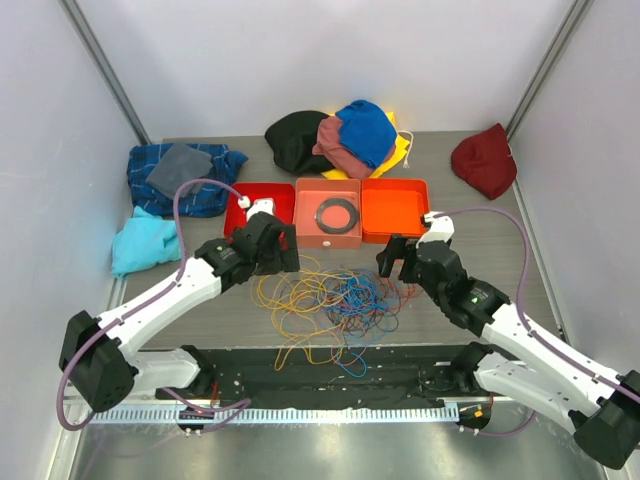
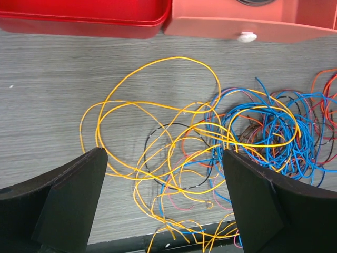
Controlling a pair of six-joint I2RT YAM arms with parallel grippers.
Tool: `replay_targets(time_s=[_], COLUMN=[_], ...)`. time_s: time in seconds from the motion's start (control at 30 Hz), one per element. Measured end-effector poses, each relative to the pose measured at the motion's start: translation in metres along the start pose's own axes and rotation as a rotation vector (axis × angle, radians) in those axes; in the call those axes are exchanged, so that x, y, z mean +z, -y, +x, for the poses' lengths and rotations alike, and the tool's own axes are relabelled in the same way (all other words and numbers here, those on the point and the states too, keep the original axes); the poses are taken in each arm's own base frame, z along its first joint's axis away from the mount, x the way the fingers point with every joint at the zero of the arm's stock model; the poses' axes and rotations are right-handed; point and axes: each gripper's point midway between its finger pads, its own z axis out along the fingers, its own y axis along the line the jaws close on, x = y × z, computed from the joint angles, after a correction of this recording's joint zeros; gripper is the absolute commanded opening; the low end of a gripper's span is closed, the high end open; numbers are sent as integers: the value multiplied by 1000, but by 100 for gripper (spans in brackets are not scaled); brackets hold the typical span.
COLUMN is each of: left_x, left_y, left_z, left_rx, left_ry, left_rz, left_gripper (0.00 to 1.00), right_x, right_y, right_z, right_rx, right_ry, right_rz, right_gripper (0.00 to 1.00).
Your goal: Untangle the cables
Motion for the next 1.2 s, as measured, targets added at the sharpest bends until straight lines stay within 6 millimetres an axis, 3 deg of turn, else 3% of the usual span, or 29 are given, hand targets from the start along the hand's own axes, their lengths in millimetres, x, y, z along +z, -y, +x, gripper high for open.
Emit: replay_targets(time_s=[0.1,0.43,0.73,0.83,0.97,1.13,1.2], left_x=[3,20,51,61,67,72,74], left_y=[6,22,25,32,36,40,43], left_z=[1,37,45,41,36,30,26], left_rx=[7,123,202,214,223,228,225], left_ry=[0,-80,-128,-129,-117,-102,-93], left_rz=[23,99,35,31,27,22,23], left_gripper=[79,83,82,75,47,31,29], right_x=[0,-9,-10,-11,-15,-15,-15], right_y=[0,1,1,3,3,4,4], right_z=[0,-7,-8,-9,-13,-13,-12], right_rx=[-5,-10,-8,-8,-1,0,0], right_ry=[-1,28,31,35,54,57,55], right_rz=[1,-14,-15,-11,-12,-11,-10], right_gripper=[100,100,100,100,100,100,100])
